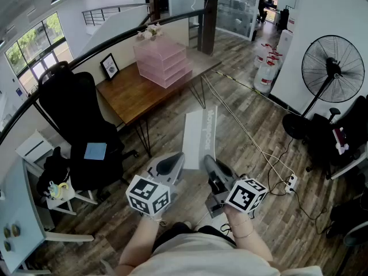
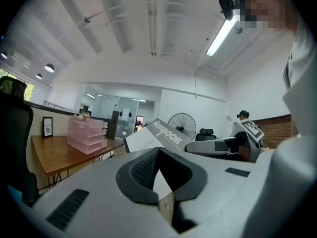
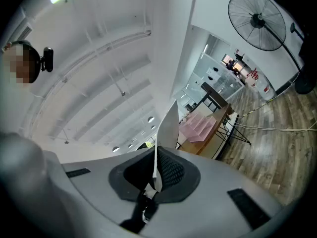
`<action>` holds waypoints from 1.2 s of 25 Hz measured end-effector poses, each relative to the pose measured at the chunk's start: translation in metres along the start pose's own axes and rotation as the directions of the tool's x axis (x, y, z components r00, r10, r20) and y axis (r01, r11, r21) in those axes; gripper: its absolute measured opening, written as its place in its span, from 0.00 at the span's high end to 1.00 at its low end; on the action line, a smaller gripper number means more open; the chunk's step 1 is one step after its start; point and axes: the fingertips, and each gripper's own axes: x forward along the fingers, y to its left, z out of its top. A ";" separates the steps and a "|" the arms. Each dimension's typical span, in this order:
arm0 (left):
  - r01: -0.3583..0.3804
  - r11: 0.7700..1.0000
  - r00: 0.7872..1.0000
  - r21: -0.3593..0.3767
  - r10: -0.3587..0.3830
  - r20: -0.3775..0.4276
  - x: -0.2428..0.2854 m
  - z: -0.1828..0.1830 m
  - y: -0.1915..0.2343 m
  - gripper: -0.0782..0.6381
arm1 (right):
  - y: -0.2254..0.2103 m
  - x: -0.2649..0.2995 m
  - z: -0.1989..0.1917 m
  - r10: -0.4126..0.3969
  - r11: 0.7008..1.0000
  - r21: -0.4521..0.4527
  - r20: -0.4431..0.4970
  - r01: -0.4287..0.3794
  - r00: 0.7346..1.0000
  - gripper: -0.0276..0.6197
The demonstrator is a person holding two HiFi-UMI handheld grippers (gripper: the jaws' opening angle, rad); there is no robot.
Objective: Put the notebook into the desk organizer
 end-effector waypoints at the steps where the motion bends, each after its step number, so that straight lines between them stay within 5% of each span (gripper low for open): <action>1: -0.001 1.000 1.000 -0.010 0.002 0.009 0.000 0.001 0.000 0.87 | 0.000 -0.001 0.000 -0.001 1.000 0.001 0.003 0.001 1.000 0.93; 14: -0.015 0.998 0.999 -0.067 0.018 0.034 0.003 -0.004 0.000 0.87 | 0.001 -0.010 0.000 0.012 0.999 -0.052 -0.040 -0.014 0.999 0.93; 23: -0.003 0.996 0.998 -0.087 0.008 0.058 0.022 -0.005 -0.020 0.87 | -0.012 -0.026 0.016 0.035 0.999 -0.001 -0.002 -0.035 0.999 0.93; 30: -0.030 0.997 1.000 -0.071 0.029 -0.007 0.044 -0.022 -0.021 0.87 | -0.042 -0.018 0.020 0.007 1.000 0.021 -0.006 -0.007 1.000 0.93</action>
